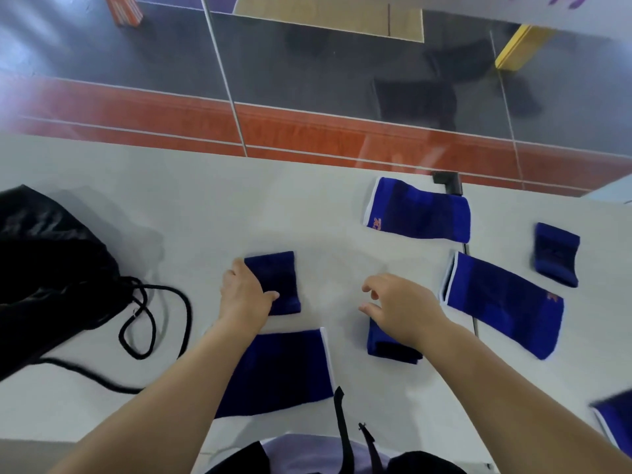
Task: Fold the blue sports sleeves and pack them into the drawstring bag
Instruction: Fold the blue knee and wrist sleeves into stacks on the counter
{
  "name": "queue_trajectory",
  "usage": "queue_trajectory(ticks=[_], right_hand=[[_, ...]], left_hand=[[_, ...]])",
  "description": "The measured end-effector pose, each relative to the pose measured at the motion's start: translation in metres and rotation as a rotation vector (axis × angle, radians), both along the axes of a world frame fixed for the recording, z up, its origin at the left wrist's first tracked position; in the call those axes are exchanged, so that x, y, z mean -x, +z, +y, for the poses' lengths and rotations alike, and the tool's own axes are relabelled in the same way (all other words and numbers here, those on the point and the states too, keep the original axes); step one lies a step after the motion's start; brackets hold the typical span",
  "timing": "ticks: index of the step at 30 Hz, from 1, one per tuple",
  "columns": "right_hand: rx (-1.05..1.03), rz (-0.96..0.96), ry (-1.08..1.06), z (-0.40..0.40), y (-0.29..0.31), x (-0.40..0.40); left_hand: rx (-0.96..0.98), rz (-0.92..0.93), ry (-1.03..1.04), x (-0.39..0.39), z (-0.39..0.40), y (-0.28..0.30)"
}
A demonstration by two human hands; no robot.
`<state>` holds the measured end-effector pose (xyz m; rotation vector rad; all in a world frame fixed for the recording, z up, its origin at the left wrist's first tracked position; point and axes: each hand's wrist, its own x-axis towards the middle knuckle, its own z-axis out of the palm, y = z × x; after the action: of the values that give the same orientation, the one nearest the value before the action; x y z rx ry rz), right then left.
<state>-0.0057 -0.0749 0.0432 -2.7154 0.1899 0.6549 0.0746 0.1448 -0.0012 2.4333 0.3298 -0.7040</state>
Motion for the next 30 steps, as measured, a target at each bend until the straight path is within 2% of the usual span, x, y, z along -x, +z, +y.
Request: queue_trajectory(ticks=[9, 17, 25, 30], right_hand=[[-0.018, -0.017, -0.135, -0.05, 0.005, 0.023], [-0.061, -0.076, -0.146, -0.128, 0.01, 0.062], [-0.062, -0.03, -0.186, -0.235, 0.011, 0.11], [0.03, 0.04, -0.349, -0.297, 0.007, 0.12]], left_hand=[[0.325, -0.08, -0.045, -0.002, -0.037, 0.022], [0.65, -0.082, 0.054, 0.013, -0.12, 0.057], [0.693, 0.014, 0.007, 0.057, -0.226, 0.042], [0.668, 0.085, -0.034, 0.073, -0.281, 0.031]])
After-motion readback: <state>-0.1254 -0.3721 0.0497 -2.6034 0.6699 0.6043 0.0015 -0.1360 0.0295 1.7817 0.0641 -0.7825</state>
